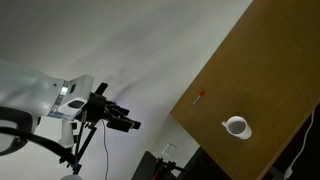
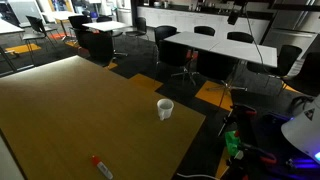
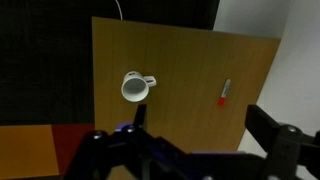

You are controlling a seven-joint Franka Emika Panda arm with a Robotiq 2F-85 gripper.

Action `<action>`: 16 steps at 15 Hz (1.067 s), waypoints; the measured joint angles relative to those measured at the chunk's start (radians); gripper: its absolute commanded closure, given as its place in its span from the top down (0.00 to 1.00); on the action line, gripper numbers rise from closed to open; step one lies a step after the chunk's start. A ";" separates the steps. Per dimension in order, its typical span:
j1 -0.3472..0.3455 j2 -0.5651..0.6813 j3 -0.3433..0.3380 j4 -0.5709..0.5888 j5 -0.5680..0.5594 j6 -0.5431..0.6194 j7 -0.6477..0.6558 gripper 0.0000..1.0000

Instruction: Move the mug toward the middle of the table

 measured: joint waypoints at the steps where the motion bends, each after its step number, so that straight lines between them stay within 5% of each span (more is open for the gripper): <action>1: 0.000 0.000 0.000 0.000 0.000 0.000 0.000 1.00; 10: -0.003 0.001 0.004 0.000 0.000 0.008 0.003 1.00; 16: -0.033 0.116 0.088 -0.001 0.000 0.240 0.215 1.00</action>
